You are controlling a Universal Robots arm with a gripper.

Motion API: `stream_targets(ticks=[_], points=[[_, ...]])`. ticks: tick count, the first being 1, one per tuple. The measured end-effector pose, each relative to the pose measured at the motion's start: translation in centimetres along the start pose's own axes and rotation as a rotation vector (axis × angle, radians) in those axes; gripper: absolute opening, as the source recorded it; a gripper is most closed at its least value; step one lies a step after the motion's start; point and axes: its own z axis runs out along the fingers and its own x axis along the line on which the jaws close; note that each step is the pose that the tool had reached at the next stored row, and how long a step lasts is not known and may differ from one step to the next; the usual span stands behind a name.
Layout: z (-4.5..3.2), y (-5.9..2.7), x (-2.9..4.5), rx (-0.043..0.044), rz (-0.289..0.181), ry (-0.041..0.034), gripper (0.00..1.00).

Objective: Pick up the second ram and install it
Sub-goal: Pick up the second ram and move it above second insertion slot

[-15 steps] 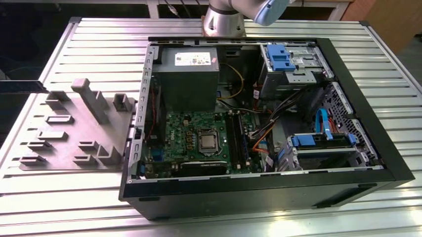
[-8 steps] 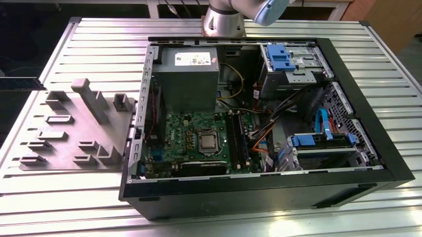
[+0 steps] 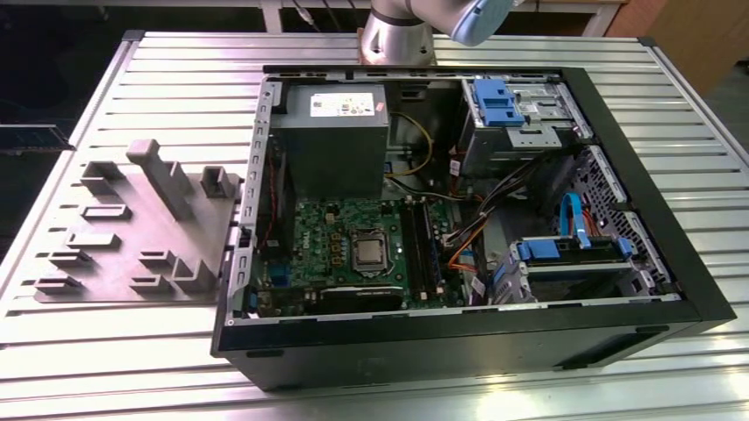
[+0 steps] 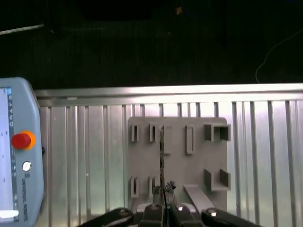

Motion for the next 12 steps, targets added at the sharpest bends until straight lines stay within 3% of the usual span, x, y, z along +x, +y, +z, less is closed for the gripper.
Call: stream_targets(ticks=[2,8,12], points=[[-0.62,0.03,-0.01,0.0000,0.000,0.0000,0.11],[-1.54,0.06,-0.04,0.0000,0.000,-0.0001,0.11],[-1.62,0.01,-0.05,0.0000,0.000,-0.0001,0.11]])
